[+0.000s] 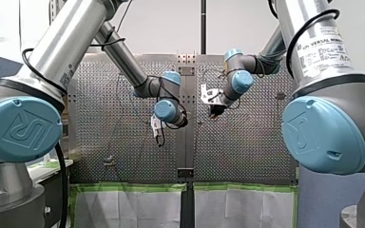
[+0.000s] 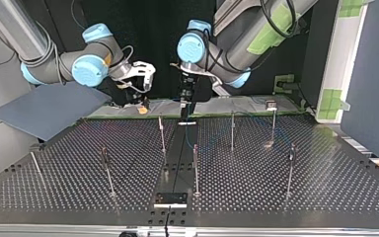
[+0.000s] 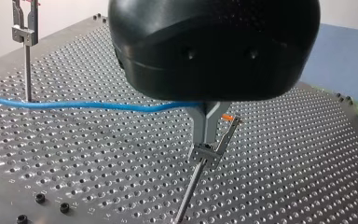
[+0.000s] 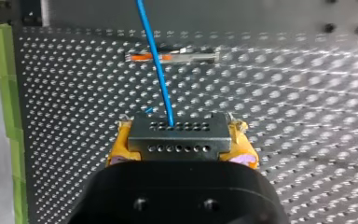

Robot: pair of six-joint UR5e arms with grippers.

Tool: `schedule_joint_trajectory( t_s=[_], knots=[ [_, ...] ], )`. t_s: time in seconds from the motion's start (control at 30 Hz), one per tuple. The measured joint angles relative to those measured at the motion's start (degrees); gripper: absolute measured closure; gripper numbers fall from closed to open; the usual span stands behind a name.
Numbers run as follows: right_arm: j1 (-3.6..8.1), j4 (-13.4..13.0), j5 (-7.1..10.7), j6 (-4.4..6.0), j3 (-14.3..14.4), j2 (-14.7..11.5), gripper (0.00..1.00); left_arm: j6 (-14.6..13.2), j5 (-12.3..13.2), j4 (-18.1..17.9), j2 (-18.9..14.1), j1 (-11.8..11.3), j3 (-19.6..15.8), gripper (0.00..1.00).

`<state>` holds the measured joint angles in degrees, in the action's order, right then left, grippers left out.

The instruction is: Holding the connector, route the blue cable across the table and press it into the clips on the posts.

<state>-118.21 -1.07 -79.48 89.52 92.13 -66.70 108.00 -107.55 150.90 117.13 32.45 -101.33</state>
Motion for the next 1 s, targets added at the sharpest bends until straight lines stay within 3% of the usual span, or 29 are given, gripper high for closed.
schedule_joint_trajectory(
  t_s=[0.3, 0.57, 1.0],
  knots=[
    [1.44, -2.2, -1.09, 0.95, 1.2, 1.3, 1.0, 0.9, 2.7, 2.0, 3.7, 0.7, 4.4, 1.0],
    [2.7, -4.9, -1.27, 1.56, 1.9, 2.5, 1.0, 3.2, 2.8, 2.3, 7.2, 0.5, 9.4, 1.0],
    [4.44, -9.0, -0.05, 1.81, 1.7, 5.6, 1.0, 3.3, 3.0, 2.1, 12.2, -1.3, 14.0, 1.0]
  ],
)
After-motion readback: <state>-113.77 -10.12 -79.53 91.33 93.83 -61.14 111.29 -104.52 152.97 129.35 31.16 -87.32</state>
